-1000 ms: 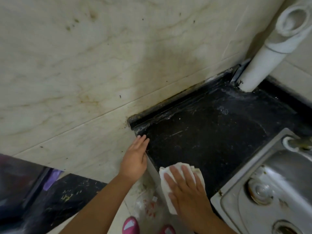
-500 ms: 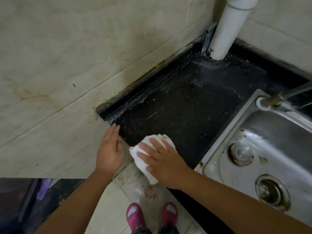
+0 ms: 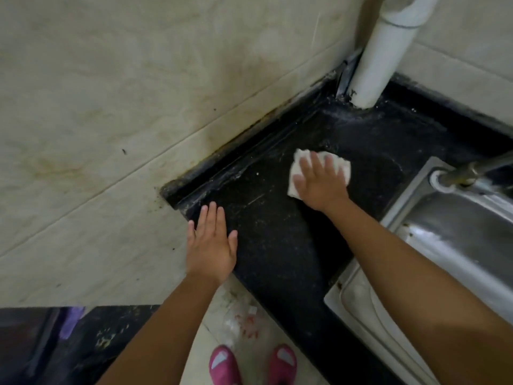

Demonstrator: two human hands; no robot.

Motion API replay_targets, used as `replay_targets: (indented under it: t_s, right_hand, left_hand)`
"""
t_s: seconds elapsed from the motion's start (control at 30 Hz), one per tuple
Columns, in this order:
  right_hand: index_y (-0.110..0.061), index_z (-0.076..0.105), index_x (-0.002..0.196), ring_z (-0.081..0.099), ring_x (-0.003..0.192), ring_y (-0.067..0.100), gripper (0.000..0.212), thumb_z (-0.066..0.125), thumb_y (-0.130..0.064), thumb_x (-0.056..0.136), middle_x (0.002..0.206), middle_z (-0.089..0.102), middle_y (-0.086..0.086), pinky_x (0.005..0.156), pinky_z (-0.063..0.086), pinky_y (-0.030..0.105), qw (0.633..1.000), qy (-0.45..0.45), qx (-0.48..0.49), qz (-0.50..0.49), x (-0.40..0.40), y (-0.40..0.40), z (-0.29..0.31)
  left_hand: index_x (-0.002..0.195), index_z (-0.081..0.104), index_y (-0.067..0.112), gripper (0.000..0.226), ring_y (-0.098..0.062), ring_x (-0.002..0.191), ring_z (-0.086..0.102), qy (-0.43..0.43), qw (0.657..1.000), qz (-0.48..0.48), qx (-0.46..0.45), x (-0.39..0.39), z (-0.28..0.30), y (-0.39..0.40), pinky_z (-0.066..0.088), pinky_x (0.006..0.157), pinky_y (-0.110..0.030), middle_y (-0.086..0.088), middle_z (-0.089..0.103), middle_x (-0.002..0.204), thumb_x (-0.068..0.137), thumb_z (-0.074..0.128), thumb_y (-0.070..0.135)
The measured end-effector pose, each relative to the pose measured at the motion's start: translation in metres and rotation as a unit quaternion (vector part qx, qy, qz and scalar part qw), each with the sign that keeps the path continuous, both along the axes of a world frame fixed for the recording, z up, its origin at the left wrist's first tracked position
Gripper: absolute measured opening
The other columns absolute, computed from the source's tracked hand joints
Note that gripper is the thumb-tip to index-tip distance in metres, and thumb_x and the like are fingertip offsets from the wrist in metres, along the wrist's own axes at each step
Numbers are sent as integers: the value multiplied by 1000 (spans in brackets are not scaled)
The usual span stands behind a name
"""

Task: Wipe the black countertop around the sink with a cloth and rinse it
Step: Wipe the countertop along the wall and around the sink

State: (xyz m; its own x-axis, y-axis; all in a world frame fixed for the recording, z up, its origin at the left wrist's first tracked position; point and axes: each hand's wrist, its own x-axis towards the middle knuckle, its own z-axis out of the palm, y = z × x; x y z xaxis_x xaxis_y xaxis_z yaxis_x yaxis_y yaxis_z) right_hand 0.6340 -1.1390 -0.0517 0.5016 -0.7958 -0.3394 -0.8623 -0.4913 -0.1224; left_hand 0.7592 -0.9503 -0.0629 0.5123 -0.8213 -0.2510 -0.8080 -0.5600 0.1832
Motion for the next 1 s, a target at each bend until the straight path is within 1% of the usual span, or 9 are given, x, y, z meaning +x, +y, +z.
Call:
replay_targets:
  t_s: [0.13,0.23,0.37,0.47,0.57,0.63,0.7,0.77,1.0]
  right_hand:
    - [-23,-4,148,-11,143,28,53,17,-36,101,157,-9,-2,114,-5,45,985,13,-42,169,49,19,-1]
    - [-23,2,149,-7,143,28,54,25,-33,100,157,-4,-1,114,-2,47,949,14,-60,310,50,60,4]
    - [-24,27,145,7,143,24,50,40,-29,97,155,15,-1,114,3,44,898,-53,-12,437,21,126,1]
    - [-28,61,120,50,125,19,38,56,-35,83,132,55,-7,103,37,35,878,-94,-20,469,-15,155,-7]
    - [-22,49,122,58,116,20,45,41,-32,79,125,61,-5,89,50,35,915,-88,11,393,-57,157,-7]
    - [-19,37,131,50,125,21,53,30,-35,81,135,53,-2,96,47,35,947,-65,0,316,-69,150,2]
    - [-14,14,146,16,143,25,59,18,-35,91,155,18,3,116,16,37,964,-51,25,261,-67,133,4]
    - [-17,-8,148,-12,143,26,56,19,-32,100,156,-13,2,115,-3,38,981,-10,38,191,-56,105,9]
    - [-14,-7,148,-15,141,31,55,17,-32,101,156,-14,5,114,-6,42,999,34,20,27,-62,27,6]
  left_hand:
    - [146,-3,12,54,-10,140,-15,60,998,-2,-35,4,-3,2,-14,110,-28,-1,-12,154,100,16,34]
    - [144,8,13,57,0,134,-3,187,969,13,-162,12,1,12,-9,110,-21,7,1,150,95,21,39]
    - [140,19,5,52,-12,135,15,188,947,40,-258,21,14,31,6,113,-27,7,14,139,94,30,27]
    - [141,21,3,46,-14,138,13,163,966,27,-201,26,18,34,4,109,-19,-3,18,148,99,33,16]
    - [143,19,4,48,-20,142,8,138,981,13,-137,24,19,26,3,110,-21,-11,15,152,98,32,17]
    - [144,18,5,49,-21,143,6,116,987,-2,-112,17,18,16,2,113,-27,-11,13,153,99,31,20]
    - [145,17,8,49,-19,143,3,86,991,-19,-97,9,16,4,0,114,-30,-7,12,154,99,29,23]
    - [145,17,11,49,-17,143,1,58,994,-26,-92,-2,14,-6,-3,114,-31,-4,11,155,100,27,26]
    - [147,6,13,54,-15,143,-6,-19,999,-35,-21,-20,2,-11,-7,114,-34,-2,-1,156,99,18,35]
